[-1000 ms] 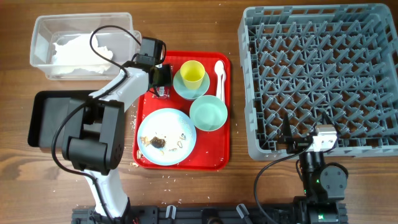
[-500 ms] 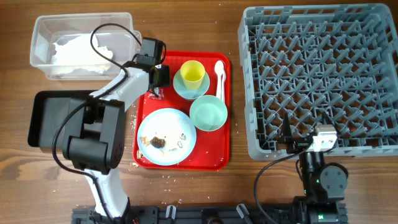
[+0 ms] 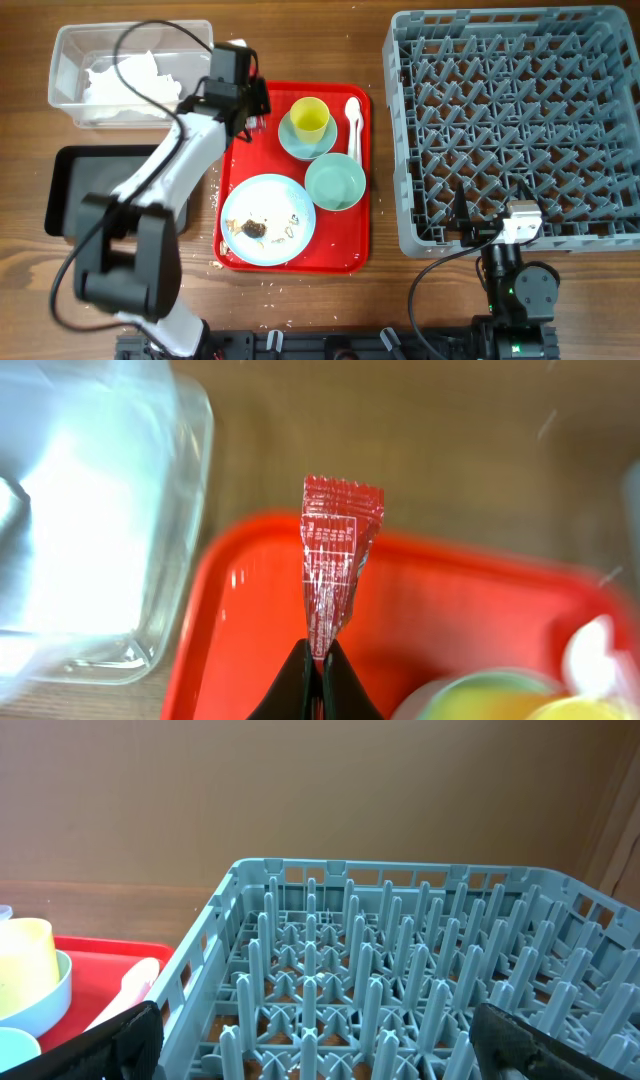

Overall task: Sort waste into correct bins and load items into the dishwasher rack
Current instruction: 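Lift the wrapper and drop it into the clear bin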

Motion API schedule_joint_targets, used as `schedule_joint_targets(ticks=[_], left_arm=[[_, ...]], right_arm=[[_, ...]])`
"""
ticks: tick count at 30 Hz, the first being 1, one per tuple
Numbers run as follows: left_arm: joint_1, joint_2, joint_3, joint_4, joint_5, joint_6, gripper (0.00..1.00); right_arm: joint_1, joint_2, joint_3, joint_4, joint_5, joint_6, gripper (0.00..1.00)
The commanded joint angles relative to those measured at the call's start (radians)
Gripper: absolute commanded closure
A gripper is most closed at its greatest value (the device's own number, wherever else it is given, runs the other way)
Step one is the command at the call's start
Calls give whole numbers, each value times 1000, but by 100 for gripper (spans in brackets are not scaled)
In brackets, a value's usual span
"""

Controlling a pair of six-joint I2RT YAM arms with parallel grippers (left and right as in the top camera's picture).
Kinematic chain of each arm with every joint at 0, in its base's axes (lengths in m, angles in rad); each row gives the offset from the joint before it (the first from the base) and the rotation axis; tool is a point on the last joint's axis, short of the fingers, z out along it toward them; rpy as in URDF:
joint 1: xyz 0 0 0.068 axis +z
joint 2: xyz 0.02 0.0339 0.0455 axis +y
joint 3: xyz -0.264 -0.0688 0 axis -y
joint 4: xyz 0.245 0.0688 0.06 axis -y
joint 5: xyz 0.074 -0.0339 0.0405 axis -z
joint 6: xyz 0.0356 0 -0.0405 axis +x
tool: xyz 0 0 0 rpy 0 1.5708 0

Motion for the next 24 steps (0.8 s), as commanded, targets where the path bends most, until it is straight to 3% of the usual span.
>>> schedule_joint_targets(ticks=[1,10,16,17,18,20,22,24], left_arm=[[69,-39,1,40,-76,-211,96],[262,-39,1,249,-76,-397,94],[336,-36,1,358,-76,-404,75],[339,-35,1,360,-76,-404,68],[341,-35,1,360,-76,-403,41],[341,-35,1,359,-76,-403,12],[341,-35,1,360,-76,-403,0],[341,-35,1,360,-76,-400,0]], right_arm=[[-4,-4,-2,6,1,-11,0],[-4,-4,-2,6,1,-11,0],[-4,-4,-2,6,1,-11,0],[-4,-4,-2,6,1,-11,0],[-4,-4,-2,6,1,-11,0],[-4,-4,-2,6,1,-11,0],[-4,-4,-2,6,1,-11,0],[-4,-4,-2,6,1,-11,0]])
